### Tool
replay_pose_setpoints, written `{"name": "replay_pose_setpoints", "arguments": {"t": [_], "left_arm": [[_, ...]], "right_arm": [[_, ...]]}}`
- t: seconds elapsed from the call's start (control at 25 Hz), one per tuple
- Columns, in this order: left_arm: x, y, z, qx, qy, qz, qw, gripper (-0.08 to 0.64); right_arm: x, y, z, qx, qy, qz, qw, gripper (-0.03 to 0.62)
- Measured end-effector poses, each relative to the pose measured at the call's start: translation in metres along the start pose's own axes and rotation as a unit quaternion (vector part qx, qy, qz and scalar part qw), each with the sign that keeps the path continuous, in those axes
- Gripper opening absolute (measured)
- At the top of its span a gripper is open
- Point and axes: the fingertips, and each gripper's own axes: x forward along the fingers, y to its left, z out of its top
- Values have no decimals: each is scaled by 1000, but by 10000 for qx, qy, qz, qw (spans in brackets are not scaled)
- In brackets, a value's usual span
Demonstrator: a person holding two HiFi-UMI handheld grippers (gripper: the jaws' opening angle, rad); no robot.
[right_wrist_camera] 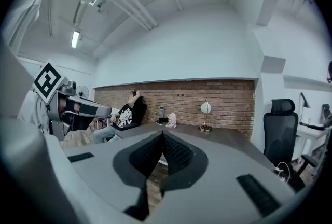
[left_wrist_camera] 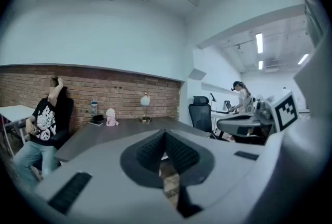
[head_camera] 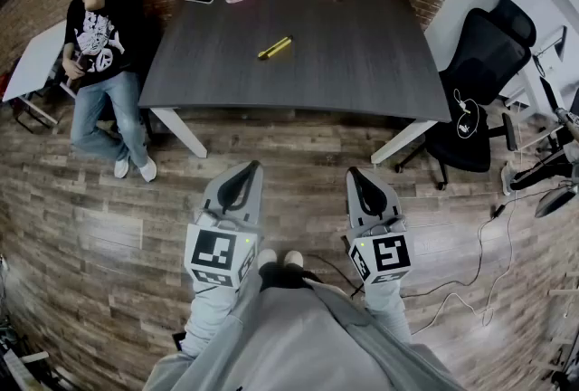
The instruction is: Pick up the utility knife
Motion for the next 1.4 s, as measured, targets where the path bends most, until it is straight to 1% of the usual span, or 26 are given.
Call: {"name": "replay_pose_setpoints", "arguments": {"t": [0.2,0.36,0.52,0.68,0.96,1.16,1.4], "left_arm": [[5,-12,2,37,-22,56,10000,18],[7,-18,0,63,0,129,9999,18],[12,-14,-3,29,41,219,9997,18],[28,-4,-2,19,34,238,9997,18],[78,35,7,76,-23,141,9999,18],[125,87,22,91,4,59,9999,18],[170,146,31,65,35,-67,9999,18]], "right_arm": [[-8,-12,0,103,-133,27,9999,18],[-10,-17,-1,145,-175,130,9997,18],[-5,-20,-3,207,-187,197,9994,18],[12,-28,-8,253,-145,206,9994,18],[69,-44,-5,247,-148,131,9995,17],[135,-54,6,289,-100,28,9995,18],[203,-60,21,280,-76,-121,9995,18]]}}
